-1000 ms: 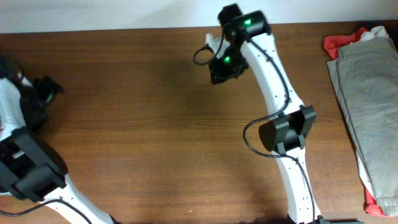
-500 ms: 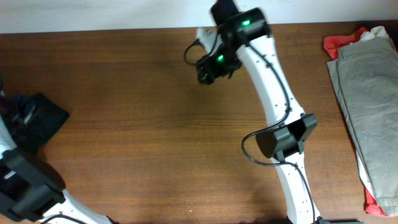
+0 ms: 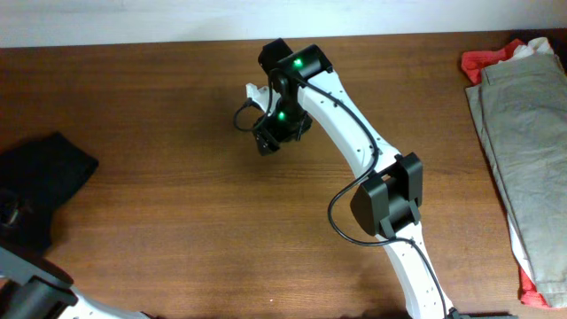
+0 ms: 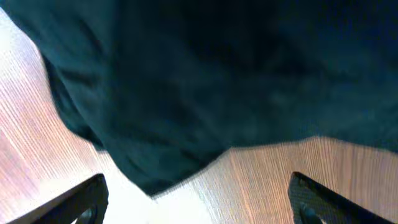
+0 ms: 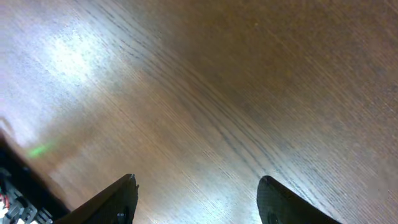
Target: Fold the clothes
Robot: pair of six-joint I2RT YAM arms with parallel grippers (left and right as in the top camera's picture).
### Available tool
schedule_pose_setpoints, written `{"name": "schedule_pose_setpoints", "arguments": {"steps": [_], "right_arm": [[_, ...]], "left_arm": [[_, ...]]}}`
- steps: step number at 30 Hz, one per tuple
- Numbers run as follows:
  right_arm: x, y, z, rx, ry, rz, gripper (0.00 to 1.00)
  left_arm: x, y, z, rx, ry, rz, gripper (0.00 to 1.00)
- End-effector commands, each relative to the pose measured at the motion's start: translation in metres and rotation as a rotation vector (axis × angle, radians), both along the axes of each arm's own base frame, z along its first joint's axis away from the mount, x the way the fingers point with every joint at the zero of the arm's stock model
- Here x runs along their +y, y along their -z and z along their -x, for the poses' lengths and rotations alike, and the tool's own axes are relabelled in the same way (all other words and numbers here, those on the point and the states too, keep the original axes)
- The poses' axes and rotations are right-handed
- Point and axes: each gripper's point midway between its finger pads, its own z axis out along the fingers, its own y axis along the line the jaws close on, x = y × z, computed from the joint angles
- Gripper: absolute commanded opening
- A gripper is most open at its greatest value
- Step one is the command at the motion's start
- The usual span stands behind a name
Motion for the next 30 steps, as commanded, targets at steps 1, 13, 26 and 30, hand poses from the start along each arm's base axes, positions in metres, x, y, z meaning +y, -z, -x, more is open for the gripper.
{"name": "schedule_pose_setpoints", "arguments": {"steps": [1, 13, 26, 30], "right_arm": [[0.023, -0.005, 0.021, 0.03, -0.058, -0.05, 0.65], [0.042, 0.001, 0.049, 0.068, -0.121, -0.033, 0.64], [0.04, 0.001, 0.052, 0.083, -0.118, -0.024, 0.64], [0.04, 0.001, 0.052, 0.083, -0.119, -0.023, 0.64]], "left_arm": [[0.026, -0.017, 0.014, -0.039, -0.039, -0.067, 0.93], [0.043, 0.026, 0.006, -0.082, -0.033, -0.012, 0.62], [0.096, -0.096, -0.001, -0.132, -0.06, -0.266, 0.01], [0.109, -0.102, 0.02, -0.131, -0.111, -0.28, 0.01]]}}
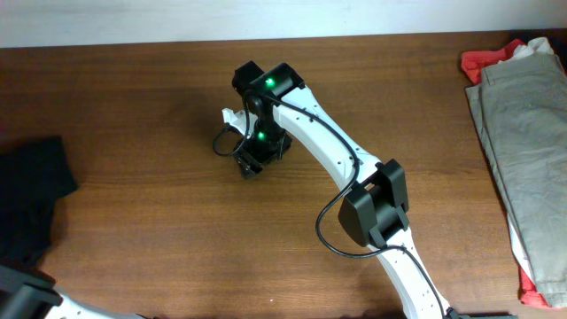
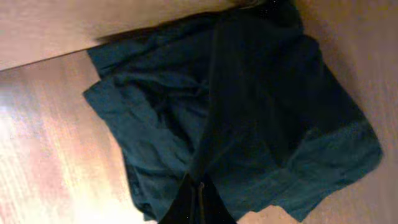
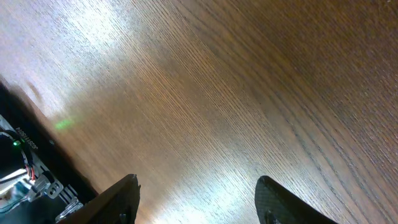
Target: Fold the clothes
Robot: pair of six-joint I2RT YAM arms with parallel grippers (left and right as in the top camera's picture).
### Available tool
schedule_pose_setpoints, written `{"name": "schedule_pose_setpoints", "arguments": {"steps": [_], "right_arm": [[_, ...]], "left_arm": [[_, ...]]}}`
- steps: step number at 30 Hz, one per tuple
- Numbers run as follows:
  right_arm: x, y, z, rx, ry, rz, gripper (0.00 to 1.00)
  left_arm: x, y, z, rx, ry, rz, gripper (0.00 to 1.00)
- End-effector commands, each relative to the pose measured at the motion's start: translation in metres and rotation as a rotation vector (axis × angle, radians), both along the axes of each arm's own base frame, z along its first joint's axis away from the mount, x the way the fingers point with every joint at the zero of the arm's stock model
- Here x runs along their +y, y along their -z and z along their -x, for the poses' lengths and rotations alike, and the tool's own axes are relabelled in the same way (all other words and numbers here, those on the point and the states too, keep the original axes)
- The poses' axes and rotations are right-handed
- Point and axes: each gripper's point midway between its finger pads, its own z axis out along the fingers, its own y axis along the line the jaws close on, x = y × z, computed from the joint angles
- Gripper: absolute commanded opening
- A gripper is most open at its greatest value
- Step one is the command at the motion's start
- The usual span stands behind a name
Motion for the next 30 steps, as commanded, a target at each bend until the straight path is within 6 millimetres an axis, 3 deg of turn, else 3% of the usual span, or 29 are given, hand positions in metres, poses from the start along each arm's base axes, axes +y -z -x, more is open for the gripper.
{"name": "schedule_pose_setpoints", "arguments": {"steps": [1, 4, 8, 10, 16, 19, 20, 21, 22, 23, 24, 28, 30], "right_arm": [[0.003, -0.006, 0.003, -0.003, -0.012, -0.018, 0.64], [0.003, -0.006, 0.003, -0.003, -0.012, -0.018, 0.64], [0.003, -0.006, 0.004, -0.001, -0.012, -0.018, 0.64], [0.002, -0.006, 0.004, 0.002, -0.012, -0.015, 0.64], [0.002, -0.006, 0.004, 0.001, -0.012, -0.015, 0.64], [0.002, -0.006, 0.004, 0.001, -0.012, -0.015, 0.65], [0.002, -0.006, 0.004, 0.001, -0.012, -0.015, 0.79], [0.002, -0.006, 0.004, 0.001, -0.012, -0.015, 0.82], [0.002, -0.006, 0.004, -0.001, -0.012, -0.012, 0.82], [0.001, -0.006, 0.004, -0.001, -0.011, -0.012, 0.89], [0.0, -0.006, 0.003, -0.001, -0.009, -0.012, 0.99], [-0.011, -0.003, -0.006, -0.032, 0.002, 0.028, 0.98], [-0.034, -0.001, -0.019, -0.033, 0.045, 0.069, 0.99]], "left_arm": [[0.018, -0.01, 0.034, 0.019, -0.066, -0.032, 0.01], [0.031, -0.009, 0.065, 0.021, -0.125, -0.03, 0.01], [0.039, 0.001, 0.088, -0.011, -0.172, 0.014, 0.01], [0.04, 0.007, 0.089, -0.01, -0.168, 0.026, 0.01], [0.038, 0.065, 0.079, -0.008, -0.149, 0.175, 0.01], [0.04, 0.077, 0.078, -0.001, -0.15, 0.189, 0.01], [0.042, 0.077, 0.077, -0.005, -0.149, 0.181, 0.4], [0.044, 0.076, 0.077, -0.01, -0.148, 0.176, 0.7], [0.044, 0.076, 0.076, -0.013, -0.155, 0.177, 0.88], [0.043, 0.076, 0.074, -0.026, -0.151, 0.18, 0.99], [0.041, 0.075, 0.067, -0.063, -0.137, 0.195, 0.99], [0.017, 0.068, 0.029, -0.109, -0.07, 0.24, 0.99], [-0.007, 0.045, -0.02, -0.111, 0.047, 0.194, 0.99]]}}
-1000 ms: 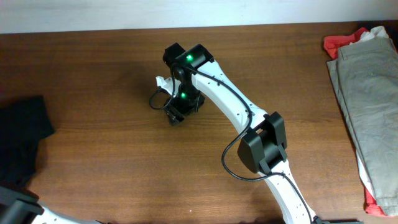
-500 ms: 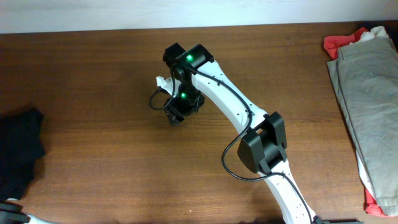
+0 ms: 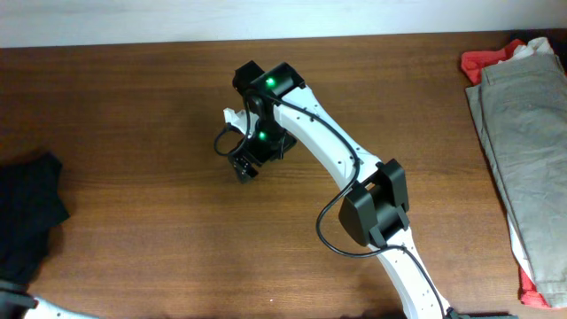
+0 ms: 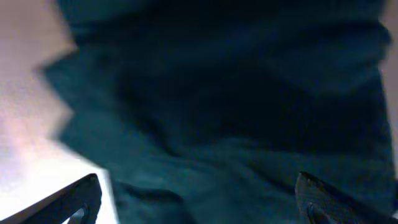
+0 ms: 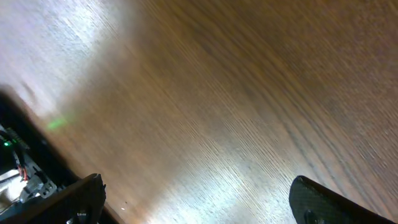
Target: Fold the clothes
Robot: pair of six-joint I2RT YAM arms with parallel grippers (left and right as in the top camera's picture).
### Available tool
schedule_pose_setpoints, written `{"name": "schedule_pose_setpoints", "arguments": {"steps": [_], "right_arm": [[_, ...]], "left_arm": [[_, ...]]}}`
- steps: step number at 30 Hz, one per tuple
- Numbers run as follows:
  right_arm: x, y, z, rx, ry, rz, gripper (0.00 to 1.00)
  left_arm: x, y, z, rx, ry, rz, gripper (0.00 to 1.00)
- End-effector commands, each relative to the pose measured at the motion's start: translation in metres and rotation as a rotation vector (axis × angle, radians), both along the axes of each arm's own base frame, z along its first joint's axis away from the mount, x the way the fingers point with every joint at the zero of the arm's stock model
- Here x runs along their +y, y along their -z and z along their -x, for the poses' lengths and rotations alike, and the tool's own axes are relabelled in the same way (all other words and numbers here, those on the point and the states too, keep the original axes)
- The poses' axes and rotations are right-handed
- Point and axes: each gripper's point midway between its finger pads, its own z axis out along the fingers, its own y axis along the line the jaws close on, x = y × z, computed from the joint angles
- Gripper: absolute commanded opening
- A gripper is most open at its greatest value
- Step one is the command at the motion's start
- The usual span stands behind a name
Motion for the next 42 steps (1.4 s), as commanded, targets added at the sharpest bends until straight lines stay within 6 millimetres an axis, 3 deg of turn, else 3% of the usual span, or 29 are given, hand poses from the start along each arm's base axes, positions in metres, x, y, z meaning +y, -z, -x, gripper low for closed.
{"name": "schedule_pose_setpoints", "arguments": {"steps": [1, 5, 6, 8, 9, 11, 12, 14, 15, 16, 17, 20, 24, 42], "right_arm": [[-0.044, -0.001, -0.021, -0.025, 0.065, 0.089, 0.99], [-0.135, -0.017, -0.066, -0.019, 0.275, 0.135, 0.98], [-0.162, -0.03, -0.083, -0.047, 0.351, 0.107, 0.99], [-0.204, -0.064, -0.112, -0.15, 0.464, 0.045, 0.99], [-0.224, -0.084, -0.119, -0.207, 0.51, 0.028, 0.99], [-0.272, -0.136, -0.119, -0.357, 0.558, 0.019, 0.99], [-0.286, -0.157, -0.114, -0.404, 0.588, 0.017, 0.99], [-0.299, -0.21, -0.094, -0.525, 0.622, -0.012, 0.99], [-0.297, -0.234, -0.081, -0.583, 0.62, -0.03, 0.99], [-0.293, -0.264, -0.063, -0.656, 0.612, -0.054, 0.99], [-0.293, -0.278, -0.054, -0.69, 0.612, -0.064, 0.99], [-0.294, -0.287, -0.051, -0.721, 0.616, -0.071, 0.99], [-0.294, -0.286, -0.051, -0.719, 0.614, -0.071, 0.99], [-0.294, -0.286, -0.051, -0.719, 0.614, -0.071, 0.99]], "left_arm": [[-0.045, -0.042, -0.086, -0.063, 0.192, -0.075, 0.99], [-0.145, -0.055, -0.189, -0.095, 0.451, -0.087, 0.99], [-0.186, -0.055, -0.217, -0.102, 0.554, -0.086, 0.99], [-0.248, -0.055, -0.25, -0.097, 0.7, -0.104, 0.99], [-0.296, -0.058, -0.271, -0.113, 0.834, -0.123, 0.99], [-0.36, -0.072, -0.29, -0.112, 1.013, -0.19, 0.99], [-0.38, -0.084, -0.293, -0.126, 1.054, -0.203, 0.99], [-0.418, -0.144, -0.292, -0.205, 1.12, -0.266, 0.99], [-0.421, -0.161, -0.29, -0.222, 1.121, -0.297, 0.99], [-0.424, -0.222, -0.27, -0.28, 1.105, -0.413, 0.99], [-0.424, -0.255, -0.253, -0.321, 1.088, -0.476, 0.99], [-0.424, -0.309, -0.218, -0.425, 1.058, -0.553, 0.99], [-0.424, -0.306, -0.205, -0.394, 1.066, -0.532, 0.99], [-0.425, -0.299, -0.198, -0.363, 1.077, -0.507, 0.99]]}}
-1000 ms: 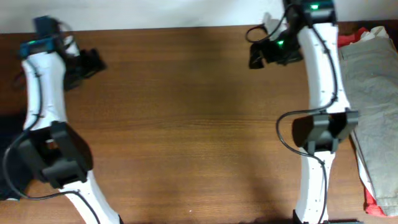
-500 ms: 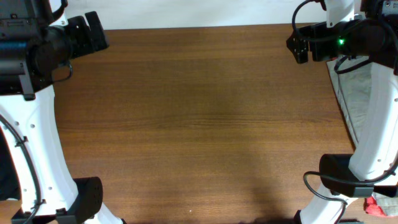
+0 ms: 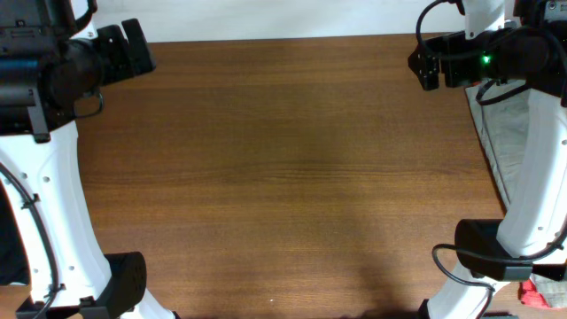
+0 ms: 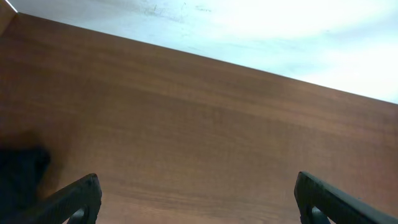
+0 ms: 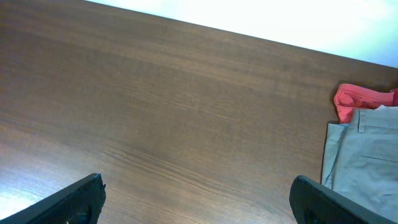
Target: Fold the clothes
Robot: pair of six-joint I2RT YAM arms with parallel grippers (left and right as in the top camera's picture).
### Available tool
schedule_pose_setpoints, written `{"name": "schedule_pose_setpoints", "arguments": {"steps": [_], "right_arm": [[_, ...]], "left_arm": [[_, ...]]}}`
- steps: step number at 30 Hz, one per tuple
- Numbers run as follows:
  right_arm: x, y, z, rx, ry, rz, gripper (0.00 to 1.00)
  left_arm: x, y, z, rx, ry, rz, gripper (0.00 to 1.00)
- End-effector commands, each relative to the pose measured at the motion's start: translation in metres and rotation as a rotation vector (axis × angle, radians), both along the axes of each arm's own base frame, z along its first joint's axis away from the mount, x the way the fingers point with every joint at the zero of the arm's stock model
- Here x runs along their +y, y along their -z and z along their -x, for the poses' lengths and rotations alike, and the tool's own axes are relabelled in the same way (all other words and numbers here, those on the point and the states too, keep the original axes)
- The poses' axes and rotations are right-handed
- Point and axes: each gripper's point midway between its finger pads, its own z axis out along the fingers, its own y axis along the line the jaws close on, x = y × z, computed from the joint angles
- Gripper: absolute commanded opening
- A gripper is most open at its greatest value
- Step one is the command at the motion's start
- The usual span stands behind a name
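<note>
A dark garment (image 4: pixel 17 177) shows only as a black patch at the left edge of the left wrist view, lying on the brown table (image 3: pixel 283 177). Folded khaki trousers (image 5: pixel 364 158) lie at the table's right side on a red cloth (image 5: pixel 359 98); the overhead view also catches the trousers (image 3: pixel 507 133) behind the right arm. My left gripper (image 4: pixel 199 202) is open, high above the table's left part, holding nothing. My right gripper (image 5: pixel 199 202) is also open and empty, high above the table, left of the trousers.
The white left arm (image 3: pixel 53 195) stands along the table's left side and the white right arm (image 3: pixel 536 177) along the right side. A pale wall (image 4: pixel 249 31) runs behind the far table edge. A corner of red cloth (image 3: pixel 540 291) shows at bottom right.
Both arms have pulled back from low over the table to raised poses at its two sides. The left gripper, then open close over the dark garment, now looks down on bare wood.
The dark garment lay at the table's left with my left gripper open over it and the right arm reaching across the middle. Then the left gripper was shut on it, farther left. Then it was open over the garment at the left edge. Now both arms are raised.
</note>
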Motion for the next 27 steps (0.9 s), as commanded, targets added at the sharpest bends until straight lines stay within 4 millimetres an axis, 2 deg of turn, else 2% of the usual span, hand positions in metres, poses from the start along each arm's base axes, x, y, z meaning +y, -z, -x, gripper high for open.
{"name": "schedule_pose_setpoints", "arguments": {"steps": [1, 2, 5, 7, 9, 10, 12, 17, 19, 22, 25, 27], "right_arm": [[0.001, 0.0, -0.001, -0.007, -0.009, 0.01, 0.99], [0.001, 0.0, -0.001, -0.007, -0.009, 0.01, 0.99], [0.001, 0.0, -0.001, -0.007, -0.009, 0.01, 0.99], [0.001, 0.0, -0.001, -0.007, -0.009, 0.01, 0.99], [0.001, 0.0, -0.001, -0.007, -0.009, 0.01, 0.99], [0.001, 0.0, -0.001, -0.007, -0.009, 0.01, 0.99], [0.001, 0.0, -0.001, -0.007, -0.009, 0.01, 0.99], [0.001, 0.0, -0.001, -0.007, -0.009, 0.01, 0.99], [0.001, 0.0, -0.001, -0.007, -0.009, 0.01, 0.99], [0.001, 0.0, -0.001, -0.007, -0.009, 0.01, 0.99], [0.001, 0.0, -0.001, -0.007, -0.009, 0.01, 0.99], [0.001, 0.0, -0.001, -0.007, -0.009, 0.01, 0.99]], "left_arm": [[-0.007, 0.008, 0.005, 0.039, 0.034, 0.024, 0.99], [-0.019, -0.007, 0.005, -0.019, 0.073, 0.08, 0.99], [-0.026, -0.071, 0.027, -0.242, 0.08, 0.108, 0.99], [-0.028, -0.13, 0.057, -0.467, 0.098, 0.099, 0.99], [-0.025, -0.156, 0.077, -0.627, 0.092, 0.086, 0.99], [-0.025, -0.16, 0.086, -0.702, 0.091, 0.081, 0.99], [-0.022, -0.141, 0.099, -0.819, 0.082, 0.072, 0.99], [-0.007, -0.03, 0.122, -0.84, 0.0, 0.042, 0.99], [-0.001, -0.004, 0.135, -0.899, -0.035, 0.03, 0.99], [0.008, 0.016, 0.164, -1.049, -0.084, 0.021, 0.99], [0.012, 0.034, 0.192, -1.116, -0.101, 0.013, 0.99], [0.016, 0.039, 0.2, -1.113, -0.121, 0.002, 0.99]]}}
